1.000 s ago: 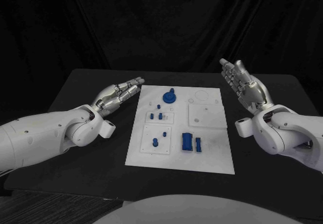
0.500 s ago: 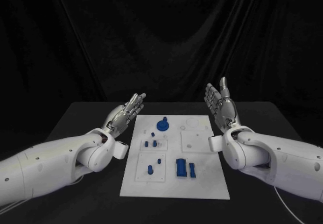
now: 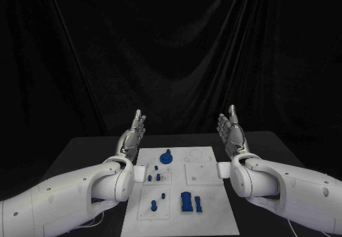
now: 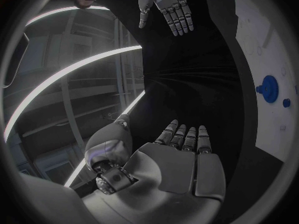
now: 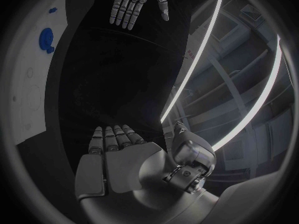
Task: Assemble the parts on the task board
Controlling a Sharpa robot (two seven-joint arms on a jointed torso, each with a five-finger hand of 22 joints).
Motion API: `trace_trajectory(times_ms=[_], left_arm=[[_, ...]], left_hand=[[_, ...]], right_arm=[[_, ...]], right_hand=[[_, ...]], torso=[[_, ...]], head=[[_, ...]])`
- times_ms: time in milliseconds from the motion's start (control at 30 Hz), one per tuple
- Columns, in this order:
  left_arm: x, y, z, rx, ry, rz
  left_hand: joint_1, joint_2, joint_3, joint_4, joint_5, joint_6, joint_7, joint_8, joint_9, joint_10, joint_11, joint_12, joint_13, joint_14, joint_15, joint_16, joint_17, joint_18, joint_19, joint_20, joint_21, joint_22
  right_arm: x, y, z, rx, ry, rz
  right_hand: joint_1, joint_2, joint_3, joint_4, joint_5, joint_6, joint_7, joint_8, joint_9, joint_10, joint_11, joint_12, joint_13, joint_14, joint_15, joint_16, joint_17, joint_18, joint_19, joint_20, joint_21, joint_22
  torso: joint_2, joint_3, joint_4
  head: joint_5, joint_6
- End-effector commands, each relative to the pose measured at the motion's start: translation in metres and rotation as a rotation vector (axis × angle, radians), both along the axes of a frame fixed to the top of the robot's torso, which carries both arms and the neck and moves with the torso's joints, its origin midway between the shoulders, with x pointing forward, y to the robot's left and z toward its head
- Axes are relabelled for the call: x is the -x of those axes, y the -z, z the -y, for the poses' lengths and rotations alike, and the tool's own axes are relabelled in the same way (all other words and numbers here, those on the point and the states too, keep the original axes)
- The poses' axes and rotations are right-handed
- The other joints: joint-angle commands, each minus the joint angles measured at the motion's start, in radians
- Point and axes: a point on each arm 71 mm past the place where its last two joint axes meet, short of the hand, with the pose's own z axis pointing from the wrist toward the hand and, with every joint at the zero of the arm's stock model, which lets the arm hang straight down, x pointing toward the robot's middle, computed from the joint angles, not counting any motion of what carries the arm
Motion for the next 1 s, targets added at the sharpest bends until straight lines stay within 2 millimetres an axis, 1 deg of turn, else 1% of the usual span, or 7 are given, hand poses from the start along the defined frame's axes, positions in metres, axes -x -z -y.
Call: trace_trajectory(times_ms=[33, 267, 300, 467, 533, 633, 1000], left_arm=[[0.0006, 0.0042, -0.0049, -0.014, -0.113, -0.062], [0.0006, 0.0042, -0.0048, -0.014, -0.114, -0.062], [0.0006, 0.0042, -0.0048, -0.014, -0.114, -0.062], [0.0006, 0.0042, -0.0048, -0.014, -0.114, -0.062], [0.0006, 0.0042, -0.0048, -0.014, -0.114, -0.062], [0.0006, 0.0042, -0.0048, -0.014, -0.114, -0.062], [0.0006, 0.0042, -0.0048, -0.014, -0.114, -0.062]], left_hand=[[-0.107, -0.012, 0.062, -0.108, -0.040, -0.063, -0.004, -0.011, -0.012, -0.003, 0.000, -0.102, -0.012, 0.008, -0.019, -0.009, -0.008, -0.042, -0.006, -0.019, -0.017, -0.013], [-0.158, -0.012, 0.062, -0.108, -0.050, -0.074, -0.004, -0.011, -0.012, -0.003, 0.000, -0.102, -0.012, 0.008, -0.019, -0.009, -0.008, -0.042, -0.006, -0.019, -0.017, -0.013], [-0.164, -0.012, 0.062, -0.108, -0.121, -0.074, -0.004, -0.011, -0.012, -0.003, 0.000, -0.102, -0.012, 0.008, -0.019, -0.009, -0.008, -0.042, -0.006, -0.019, -0.017, -0.013], [-0.183, -0.012, 0.062, -0.108, -0.121, -0.090, -0.004, -0.011, -0.012, -0.003, 0.000, -0.102, -0.012, 0.008, -0.019, -0.009, -0.008, -0.042, -0.006, -0.019, -0.017, -0.013], [-0.226, -0.012, 0.062, -0.108, -0.121, -0.164, -0.004, -0.011, -0.012, -0.003, 0.000, -0.102, -0.012, 0.008, -0.019, -0.009, -0.008, -0.042, -0.006, -0.019, -0.017, -0.013], [-0.329, -0.012, 0.062, -0.108, -0.121, -0.164, -0.004, -0.011, -0.012, -0.003, 0.000, -0.102, -0.012, 0.008, -0.019, -0.009, -0.008, -0.042, -0.006, -0.019, -0.017, -0.013], [-0.329, -0.012, 0.062, -0.108, -0.121, -0.164, -0.004, -0.011, -0.012, -0.003, 0.000, -0.102, -0.012, 0.008, -0.019, -0.009, -0.008, -0.042, -0.006, -0.019, -0.017, -0.013]], right_arm=[[0.0002, 0.0026, 0.0021, 0.003, 0.029, -0.029], [0.0002, 0.0026, 0.0021, 0.003, 0.029, -0.029], [0.0002, 0.0026, 0.0021, 0.003, 0.029, -0.029], [0.0002, 0.0026, 0.0021, 0.003, 0.029, -0.029], [0.0002, 0.0026, 0.0021, 0.003, 0.029, -0.029], [0.0002, 0.0026, 0.0021, 0.003, 0.029, -0.029], [0.0002, 0.0026, 0.0021, 0.003, 0.029, -0.029]], right_hand=[[-0.008, 0.000, -0.005, -0.003, -0.017, -0.007, -0.004, -0.014, -0.005, -0.012, 0.002, -0.014, -0.002, -0.009, -0.001, -0.011, -0.003, -0.033, -0.007, 0.002, -0.022, -0.004], [-0.008, 0.000, -0.005, -0.003, -0.017, -0.007, -0.004, -0.014, -0.005, -0.012, 0.002, -0.014, -0.002, -0.009, -0.001, -0.011, -0.003, -0.033, -0.007, 0.002, -0.022, -0.004], [-0.008, 0.000, -0.005, -0.003, -0.017, -0.007, -0.004, -0.014, -0.005, -0.012, 0.002, -0.014, -0.002, -0.009, -0.001, -0.011, -0.003, -0.033, -0.007, 0.002, -0.022, -0.004], [-0.008, 0.000, -0.005, -0.003, -0.017, -0.007, -0.004, -0.014, -0.005, -0.012, 0.002, -0.014, -0.002, -0.009, -0.001, -0.011, -0.003, -0.033, -0.007, 0.002, -0.022, -0.004], [-0.008, 0.000, -0.005, -0.003, -0.017, -0.007, -0.004, -0.014, -0.005, -0.012, 0.002, -0.014, -0.002, -0.009, -0.001, -0.011, -0.003, -0.033, -0.007, 0.002, -0.022, -0.004], [-0.008, 0.000, -0.005, -0.003, -0.017, -0.007, -0.004, -0.014, -0.005, -0.012, 0.002, -0.014, -0.002, -0.009, -0.001, -0.011, -0.003, -0.033, -0.007, 0.002, -0.022, -0.004], [-0.008, 0.000, -0.005, -0.003, -0.017, -0.007, -0.004, -0.014, -0.005, -0.012, 0.002, -0.014, -0.002, -0.009, -0.001, -0.011, -0.003, -0.033, -0.007, 0.002, -0.022, -0.004]], torso=[[-0.004, 0.0000, -0.0019], [-0.004, 0.0000, -0.0019], [-0.004, 0.0000, -0.0019], [-0.004, 0.0000, -0.0019], [-0.004, 0.0000, -0.0019], [-0.004, 0.0000, -0.0019], [-0.004, 0.0000, -0.0019]], head=[[0.000, 0.001], [0.000, 0.001], [0.000, 0.001], [0.000, 0.001], [0.000, 0.001], [0.000, 0.001], [0.000, 0.001]])
